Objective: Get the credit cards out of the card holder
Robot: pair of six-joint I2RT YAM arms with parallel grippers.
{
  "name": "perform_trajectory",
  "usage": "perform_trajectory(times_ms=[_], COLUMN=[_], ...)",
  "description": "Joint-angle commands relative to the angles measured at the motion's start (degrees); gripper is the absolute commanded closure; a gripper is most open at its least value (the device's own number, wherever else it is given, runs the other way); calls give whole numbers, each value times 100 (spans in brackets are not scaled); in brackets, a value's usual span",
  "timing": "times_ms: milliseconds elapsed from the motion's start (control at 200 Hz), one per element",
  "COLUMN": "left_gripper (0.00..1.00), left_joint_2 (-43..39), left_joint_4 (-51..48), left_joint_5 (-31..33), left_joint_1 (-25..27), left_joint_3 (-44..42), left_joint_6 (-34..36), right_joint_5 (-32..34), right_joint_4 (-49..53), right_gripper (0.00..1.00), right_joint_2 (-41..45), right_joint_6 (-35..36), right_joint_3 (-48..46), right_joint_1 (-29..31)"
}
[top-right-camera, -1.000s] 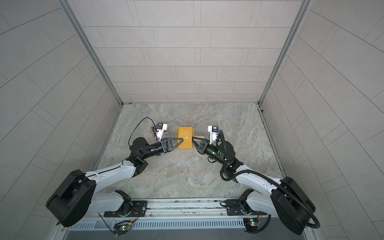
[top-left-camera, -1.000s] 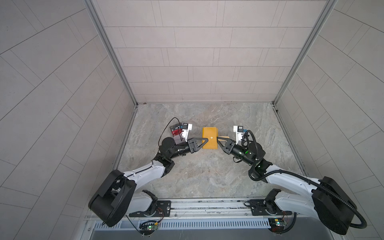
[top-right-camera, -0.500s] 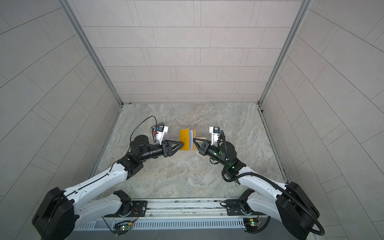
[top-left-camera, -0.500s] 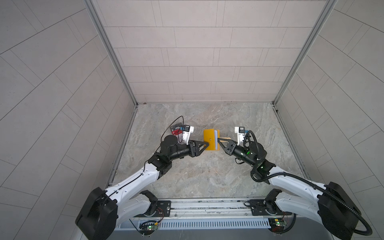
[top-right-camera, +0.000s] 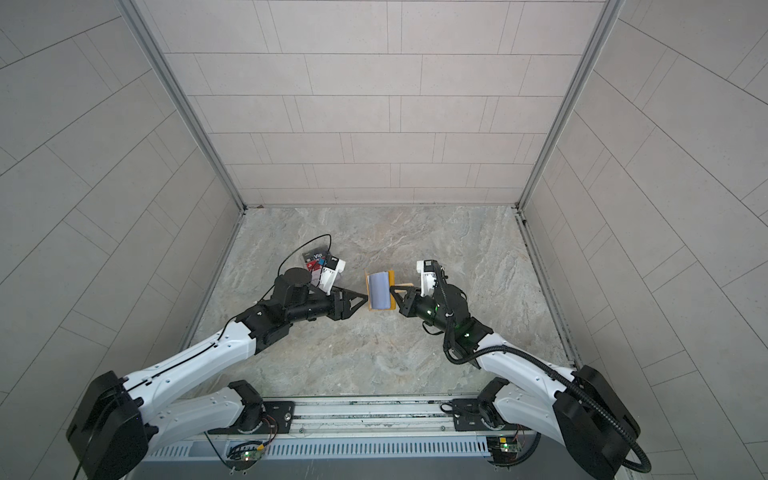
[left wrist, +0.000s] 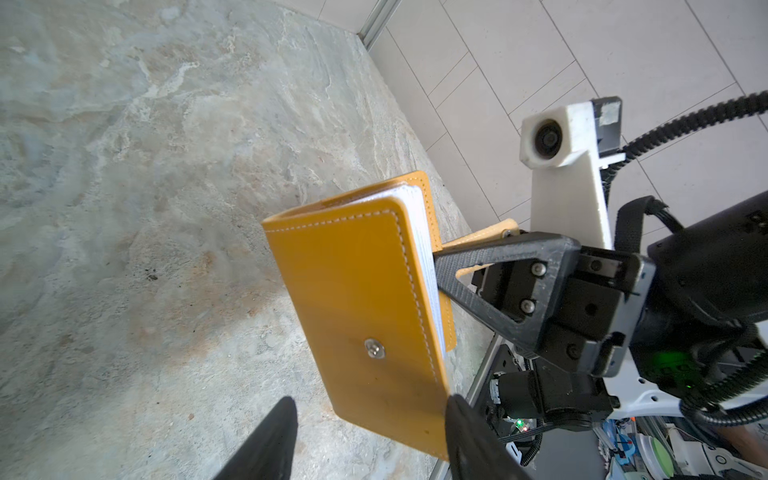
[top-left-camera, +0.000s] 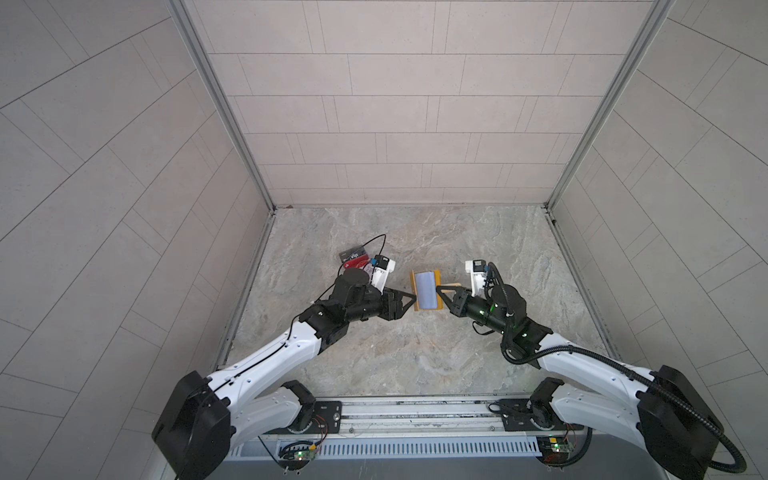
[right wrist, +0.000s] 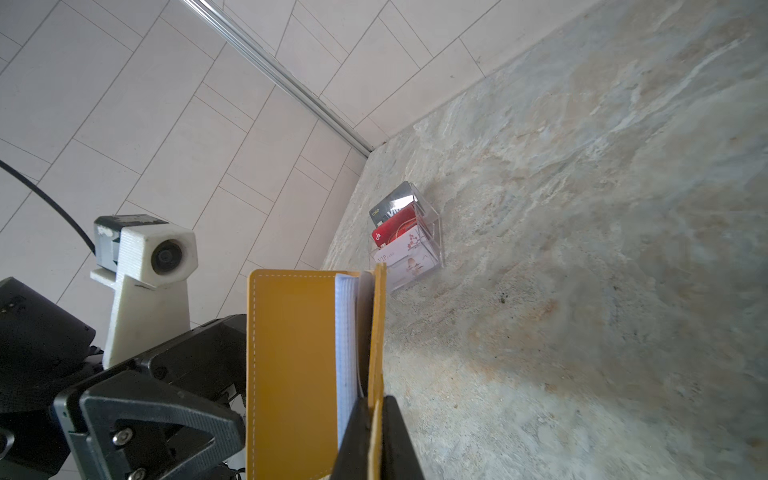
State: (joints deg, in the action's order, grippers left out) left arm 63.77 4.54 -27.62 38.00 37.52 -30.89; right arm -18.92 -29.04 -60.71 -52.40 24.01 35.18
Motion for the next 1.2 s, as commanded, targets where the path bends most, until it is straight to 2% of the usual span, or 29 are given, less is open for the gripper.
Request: perform_trajectory(times_ms=[0, 110, 430, 671, 761, 836, 896, 1196], left_gripper=[43, 51, 43, 52, 59, 79, 88, 94], left_joint_2=[183, 452, 353, 716, 835, 927, 1000, 1557], left_joint_4=[292, 420, 585, 532, 431, 408, 433, 600], left_joint_5=[-34, -145, -198, -195, -45, -16, -22, 87], left_joint_1=[53, 56, 59, 51, 54, 57, 50, 52], left_joint_3=[-22, -7, -106, -137, -146, -174, -200, -305], left_joint_6=[-14, -121, -200, -264, -237, -224, -239, -189], right_joint_5=[69, 63, 223, 215, 229, 247, 246, 314], right_joint_4=[35, 2, 109, 111, 161, 220, 283, 300], right_gripper=[100, 100, 100, 100, 100, 100, 100, 100], right_joint_2=[-47, -175, -373, -459, -451, -433, -424, -776], right_joint_6=[164, 161, 266, 296, 316, 318, 343, 520], right_joint_3=[96, 77, 86, 73, 46, 14, -2, -233], right_joint_1=[-29, -29, -38, -44, -46, -39, -46, -90])
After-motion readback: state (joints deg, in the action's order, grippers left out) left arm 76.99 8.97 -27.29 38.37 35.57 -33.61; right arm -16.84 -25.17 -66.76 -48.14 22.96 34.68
